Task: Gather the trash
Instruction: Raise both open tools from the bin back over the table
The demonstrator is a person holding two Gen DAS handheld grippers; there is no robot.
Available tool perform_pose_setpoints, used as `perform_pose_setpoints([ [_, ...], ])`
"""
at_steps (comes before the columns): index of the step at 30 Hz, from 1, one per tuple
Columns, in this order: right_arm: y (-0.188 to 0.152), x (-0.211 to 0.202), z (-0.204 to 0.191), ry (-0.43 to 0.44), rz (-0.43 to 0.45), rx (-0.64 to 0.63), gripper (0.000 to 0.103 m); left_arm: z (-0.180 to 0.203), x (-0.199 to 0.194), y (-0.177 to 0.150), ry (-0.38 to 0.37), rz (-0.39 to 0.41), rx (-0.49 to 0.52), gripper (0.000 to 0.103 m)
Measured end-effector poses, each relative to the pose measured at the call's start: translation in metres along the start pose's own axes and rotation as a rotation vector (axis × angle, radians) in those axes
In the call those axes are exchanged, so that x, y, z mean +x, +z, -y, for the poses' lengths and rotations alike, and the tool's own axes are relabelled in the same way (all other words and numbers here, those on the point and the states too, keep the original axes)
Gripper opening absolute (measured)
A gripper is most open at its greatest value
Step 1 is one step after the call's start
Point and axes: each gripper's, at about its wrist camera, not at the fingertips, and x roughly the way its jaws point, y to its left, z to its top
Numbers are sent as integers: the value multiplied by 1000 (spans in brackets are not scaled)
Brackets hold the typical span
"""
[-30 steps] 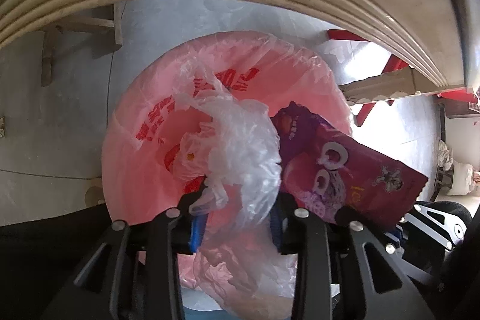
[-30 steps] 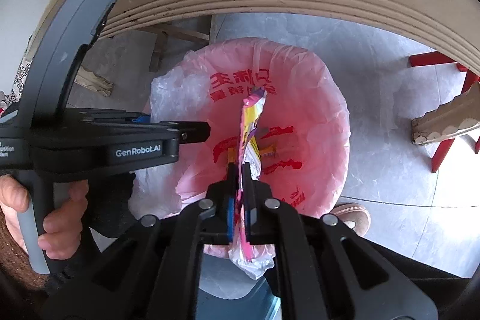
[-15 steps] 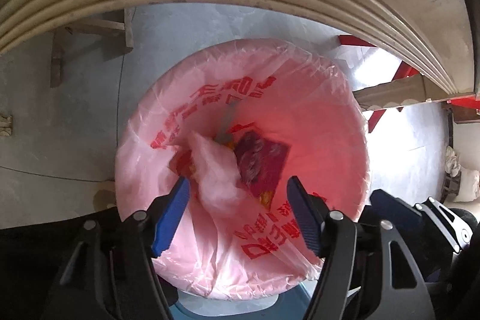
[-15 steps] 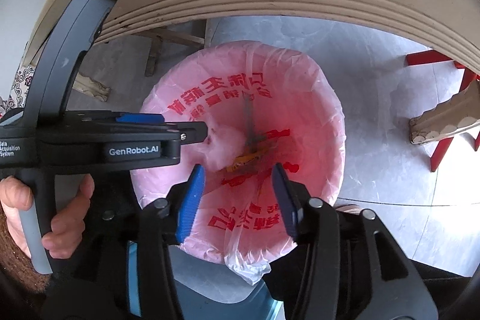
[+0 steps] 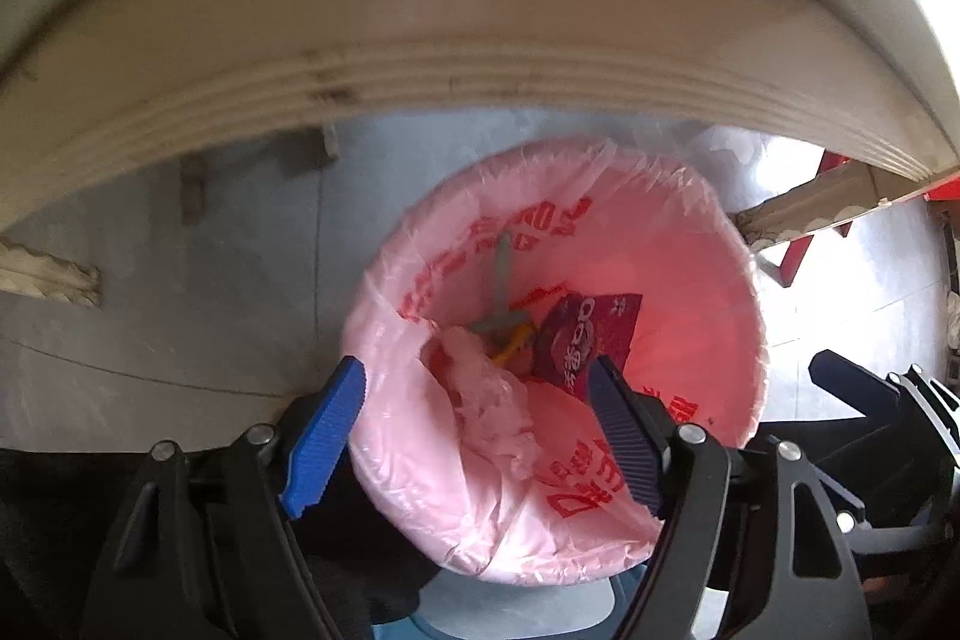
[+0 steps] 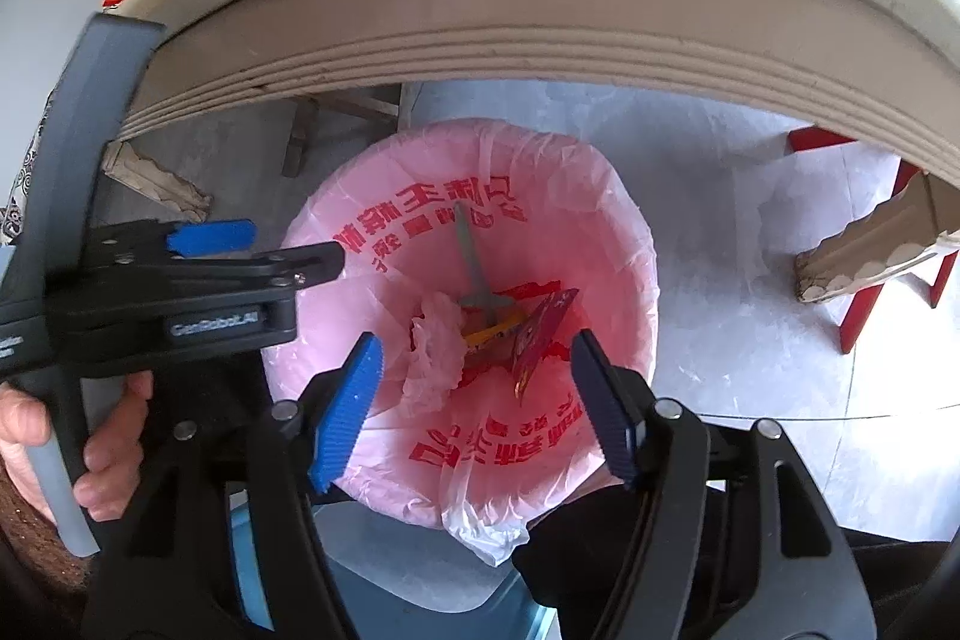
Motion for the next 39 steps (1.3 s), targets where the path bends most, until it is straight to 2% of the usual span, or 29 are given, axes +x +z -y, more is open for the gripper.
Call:
perform_pose_setpoints([
  [6, -3, -30, -12, -27, 63, -18, 69, -2, -53, -4, 22, 108, 16, 81],
  [10, -2, -60, -19, -35, 124, -26, 71, -4, -98, -9, 42, 191, 35, 81],
  [16, 3, -119, -34, -52, 248, -49, 79, -8, -166, -13, 71, 317, 60, 81],
  [21, 10, -167, -42, -62, 353, -61, 83, -10, -218, -14, 72, 429, 74, 87],
  [32, 21, -240, -52, -81, 503, -100, 89, -18, -298, -2, 54, 574, 83, 89],
  [39, 31, -264, -44, -89, 540, -115, 90, -10, -316, 14, 45, 634, 110, 94],
])
